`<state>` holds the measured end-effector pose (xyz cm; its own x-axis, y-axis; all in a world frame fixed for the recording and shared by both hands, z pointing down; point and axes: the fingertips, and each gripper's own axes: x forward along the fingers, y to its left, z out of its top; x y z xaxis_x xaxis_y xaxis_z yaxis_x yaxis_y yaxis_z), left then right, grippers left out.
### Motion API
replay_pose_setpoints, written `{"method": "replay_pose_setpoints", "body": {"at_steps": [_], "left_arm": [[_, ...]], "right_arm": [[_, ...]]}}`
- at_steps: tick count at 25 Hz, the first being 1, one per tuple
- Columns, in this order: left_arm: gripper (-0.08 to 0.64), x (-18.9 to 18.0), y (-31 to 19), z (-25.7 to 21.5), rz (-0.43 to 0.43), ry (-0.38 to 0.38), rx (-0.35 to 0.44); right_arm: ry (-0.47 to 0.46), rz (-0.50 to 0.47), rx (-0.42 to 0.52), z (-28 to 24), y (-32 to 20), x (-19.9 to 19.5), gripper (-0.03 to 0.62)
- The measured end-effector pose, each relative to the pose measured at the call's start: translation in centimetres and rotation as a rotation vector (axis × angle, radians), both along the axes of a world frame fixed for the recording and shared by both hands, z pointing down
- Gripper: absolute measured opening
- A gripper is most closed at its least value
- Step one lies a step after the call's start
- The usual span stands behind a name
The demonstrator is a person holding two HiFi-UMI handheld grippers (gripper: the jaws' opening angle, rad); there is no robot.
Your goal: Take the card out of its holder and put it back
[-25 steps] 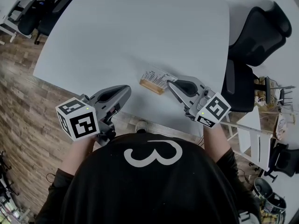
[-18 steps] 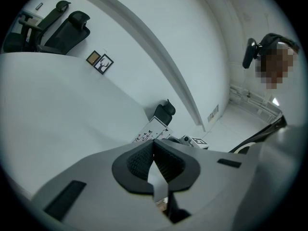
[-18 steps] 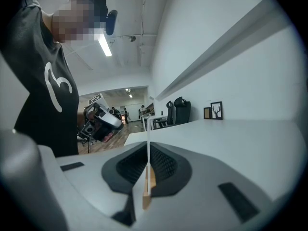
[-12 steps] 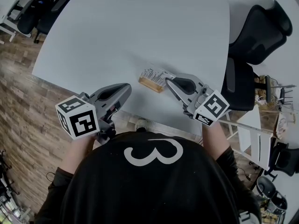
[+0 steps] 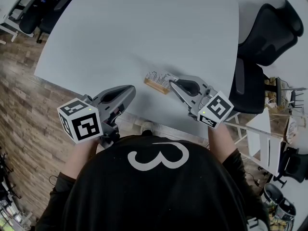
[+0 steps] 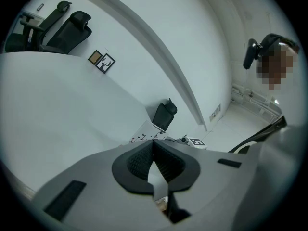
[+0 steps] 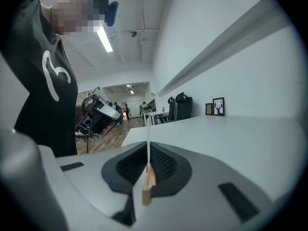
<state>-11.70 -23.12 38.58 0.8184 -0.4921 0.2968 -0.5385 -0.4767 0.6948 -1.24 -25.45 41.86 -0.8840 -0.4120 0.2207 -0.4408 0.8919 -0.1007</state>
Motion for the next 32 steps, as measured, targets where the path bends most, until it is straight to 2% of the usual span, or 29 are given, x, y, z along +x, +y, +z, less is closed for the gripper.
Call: {"method": "replay_pose_setpoints", "body": {"at_steps": [14,26,28,32], "left_arm": [[0.011,-0.1,-0.2,0.6,-0.015,-0.020,-0.016],[0.011,0.2,0.5,0.5,-0.027,-0.032,-0.011],[0.011,0.2,1.0,0.2,-0.036,-0.033,-0.011],[0.011,-0.4,2.6,-0.4,-0.061,-0.037,-0.006]], "right_arm": [[0.001,-0.018,-0.047,3.0,0.2,0.2,0.021],[-0.020,-0.004,-0.090,3.6,0.1,0.5,0.023],[-0.035,0.005,-0.111,3.5,0.1,0.6,0.037],[-0.063,0.042,-0.131,2.7,0.3,0.8,0.124]]}}
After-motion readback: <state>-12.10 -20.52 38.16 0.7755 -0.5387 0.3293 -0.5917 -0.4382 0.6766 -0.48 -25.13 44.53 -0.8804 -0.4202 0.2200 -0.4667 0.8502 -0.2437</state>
